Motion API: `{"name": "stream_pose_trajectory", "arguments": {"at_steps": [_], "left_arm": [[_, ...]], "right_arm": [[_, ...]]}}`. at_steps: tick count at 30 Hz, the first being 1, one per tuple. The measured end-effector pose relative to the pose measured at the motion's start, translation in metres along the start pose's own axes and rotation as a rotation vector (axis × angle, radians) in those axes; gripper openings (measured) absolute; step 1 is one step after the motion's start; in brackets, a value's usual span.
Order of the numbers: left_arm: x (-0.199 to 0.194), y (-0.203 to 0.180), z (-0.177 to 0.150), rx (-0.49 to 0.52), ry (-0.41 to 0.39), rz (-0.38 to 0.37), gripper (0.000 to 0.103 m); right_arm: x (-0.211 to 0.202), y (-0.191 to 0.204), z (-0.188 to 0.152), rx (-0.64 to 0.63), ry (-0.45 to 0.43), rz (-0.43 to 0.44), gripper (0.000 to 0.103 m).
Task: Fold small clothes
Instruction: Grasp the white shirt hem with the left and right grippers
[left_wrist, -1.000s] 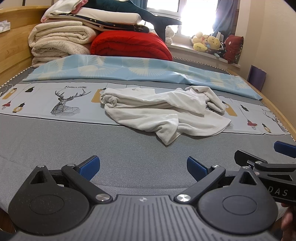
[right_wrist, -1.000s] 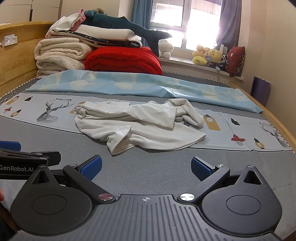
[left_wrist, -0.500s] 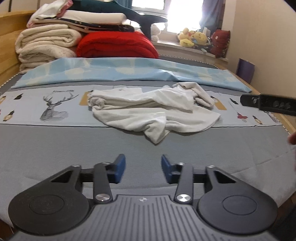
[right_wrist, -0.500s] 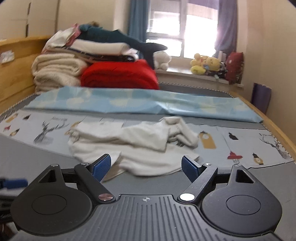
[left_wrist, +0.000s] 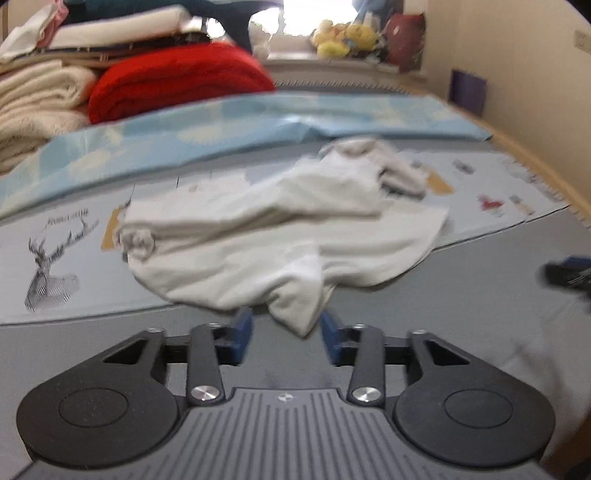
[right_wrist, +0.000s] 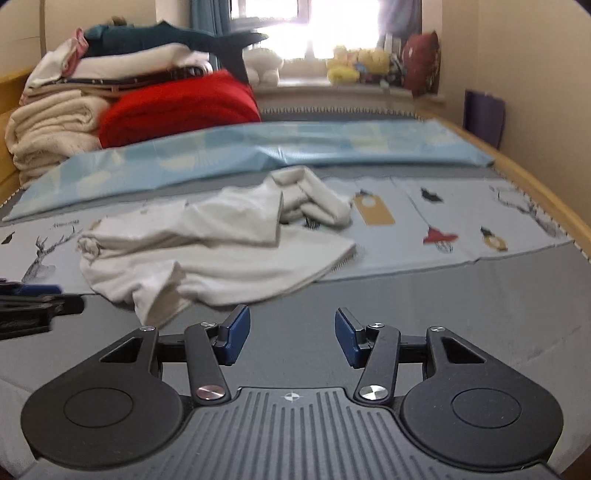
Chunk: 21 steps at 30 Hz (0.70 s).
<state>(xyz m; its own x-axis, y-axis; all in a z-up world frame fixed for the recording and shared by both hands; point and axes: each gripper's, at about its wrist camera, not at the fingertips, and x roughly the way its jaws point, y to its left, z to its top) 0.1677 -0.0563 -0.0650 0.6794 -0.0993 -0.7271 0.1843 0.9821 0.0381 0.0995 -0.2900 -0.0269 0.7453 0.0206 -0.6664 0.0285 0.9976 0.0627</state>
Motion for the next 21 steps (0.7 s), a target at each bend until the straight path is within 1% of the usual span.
{"name": "stream_pose_trajectory", "arguments": {"at_steps": [1, 2, 3, 4, 5, 8, 9, 11, 14, 15, 16, 17, 18, 19, 20, 21], "left_arm": [[0.016, -0.002, 0.002, -0.007, 0.058, 0.034, 0.053], [0.022, -0.002, 0.005, -0.029, 0.065, 0.039, 0.054], [0.028, -0.003, 0.009, -0.055, 0.055, 0.024, 0.057], [0.033, -0.005, 0.011, -0.060, 0.054, 0.018, 0.070], [0.039, -0.010, 0.013, -0.049, 0.055, 0.019, 0.080], [0.059, -0.025, 0.015, -0.001, 0.063, 0.033, 0.081], [0.065, -0.029, 0.016, -0.001, 0.063, 0.034, 0.081], [0.076, -0.031, 0.018, -0.017, 0.063, 0.053, 0.081], [0.088, -0.029, 0.018, -0.058, 0.071, 0.103, 0.080], [0.091, -0.026, 0.019, -0.072, 0.065, 0.119, 0.077], [0.093, -0.023, 0.019, -0.087, 0.056, 0.132, 0.069], [0.094, -0.020, 0.019, -0.095, 0.054, 0.138, 0.055], [0.096, -0.018, 0.019, -0.100, 0.060, 0.129, 0.043], [0.097, -0.016, 0.018, -0.100, 0.073, 0.114, 0.012], [0.096, -0.015, 0.017, -0.091, 0.086, 0.111, 0.009], [0.093, -0.015, 0.016, -0.074, 0.084, 0.125, 0.009]], "right_arm": [[0.002, -0.003, 0.001, 0.008, 0.007, 0.005, 0.055], [0.002, -0.005, 0.002, 0.009, 0.007, 0.001, 0.056], [0.003, -0.008, 0.003, 0.009, 0.008, -0.006, 0.057], [0.005, -0.010, 0.004, 0.008, 0.016, -0.010, 0.057], [0.006, -0.012, 0.004, 0.008, 0.016, -0.009, 0.057], [0.010, -0.015, 0.006, -0.001, 0.016, -0.012, 0.058], [0.011, -0.016, 0.007, -0.002, 0.009, -0.013, 0.059], [0.012, -0.019, 0.007, -0.002, 0.007, -0.012, 0.059], [0.013, -0.024, 0.007, 0.000, 0.012, -0.012, 0.060], [0.014, -0.025, 0.007, -0.001, 0.013, -0.013, 0.061], [0.014, -0.026, 0.007, -0.003, 0.014, -0.015, 0.061], [0.013, -0.027, 0.007, -0.004, 0.014, -0.017, 0.061], [0.013, -0.028, 0.007, -0.005, 0.014, -0.020, 0.062], [0.013, -0.030, 0.007, -0.006, 0.014, -0.024, 0.062], [0.013, -0.031, 0.008, -0.006, 0.014, -0.029, 0.062], [0.013, -0.033, 0.008, -0.005, 0.013, -0.034, 0.062]]}}
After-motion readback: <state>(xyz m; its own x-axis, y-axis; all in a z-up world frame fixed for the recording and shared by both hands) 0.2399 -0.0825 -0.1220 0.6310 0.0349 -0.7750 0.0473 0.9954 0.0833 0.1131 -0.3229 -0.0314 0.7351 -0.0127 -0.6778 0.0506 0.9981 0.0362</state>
